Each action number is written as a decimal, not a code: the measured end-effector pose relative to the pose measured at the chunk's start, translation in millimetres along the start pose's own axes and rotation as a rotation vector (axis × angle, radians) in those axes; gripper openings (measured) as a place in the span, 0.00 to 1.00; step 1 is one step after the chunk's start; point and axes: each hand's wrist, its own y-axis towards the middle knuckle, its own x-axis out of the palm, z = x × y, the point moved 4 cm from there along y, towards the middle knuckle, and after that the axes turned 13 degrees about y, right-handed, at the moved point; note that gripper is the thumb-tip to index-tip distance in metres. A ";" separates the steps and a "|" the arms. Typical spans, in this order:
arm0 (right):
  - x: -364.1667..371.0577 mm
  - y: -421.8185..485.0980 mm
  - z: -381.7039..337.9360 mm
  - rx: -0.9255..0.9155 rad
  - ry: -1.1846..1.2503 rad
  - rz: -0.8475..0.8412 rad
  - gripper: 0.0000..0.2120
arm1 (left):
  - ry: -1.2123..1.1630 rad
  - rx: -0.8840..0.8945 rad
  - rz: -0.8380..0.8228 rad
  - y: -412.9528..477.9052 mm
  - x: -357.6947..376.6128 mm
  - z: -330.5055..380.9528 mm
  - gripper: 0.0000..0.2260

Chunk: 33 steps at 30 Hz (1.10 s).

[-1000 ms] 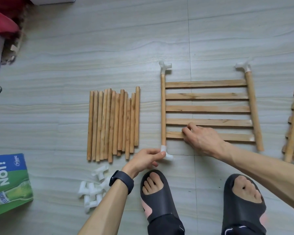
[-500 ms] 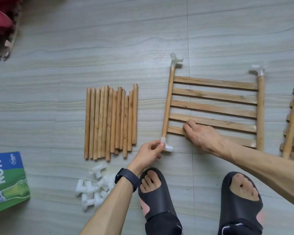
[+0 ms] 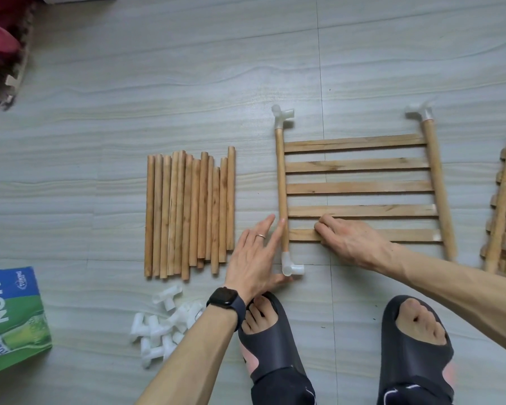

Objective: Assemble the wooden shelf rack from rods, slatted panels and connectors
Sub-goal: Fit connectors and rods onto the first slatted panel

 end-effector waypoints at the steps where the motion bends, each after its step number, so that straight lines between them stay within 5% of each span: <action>1: 0.4 -1.0 0.2 -0.008 0.004 0.013 0.07 | 0.046 0.051 -0.010 3.0 2.0 2.8 0.56; 9: 0.8 0.4 1.9 -0.037 0.018 0.022 0.08 | 0.123 0.222 -0.068 23.7 10.5 13.2 0.48; 22: -7.5 5.1 8.7 0.042 0.024 0.033 0.10 | -0.004 0.141 0.014 19.4 2.0 13.6 0.41; 25: -10.2 11.9 11.2 0.150 0.048 0.073 0.11 | -0.126 -0.025 0.265 -9.0 -11.3 -4.4 0.35; 28: -8.7 9.5 8.7 0.204 0.057 0.142 0.11 | -0.187 -0.427 0.507 -54.3 -18.7 -53.4 0.26; 30: -5.5 5.1 6.0 0.244 0.081 0.183 0.14 | -0.233 -0.755 0.483 -88.5 -12.9 -89.0 0.24; 33: 1.1 -1.3 1.5 0.290 0.143 0.210 0.24 | -0.273 -1.072 0.173 -132.8 9.3 -125.9 0.27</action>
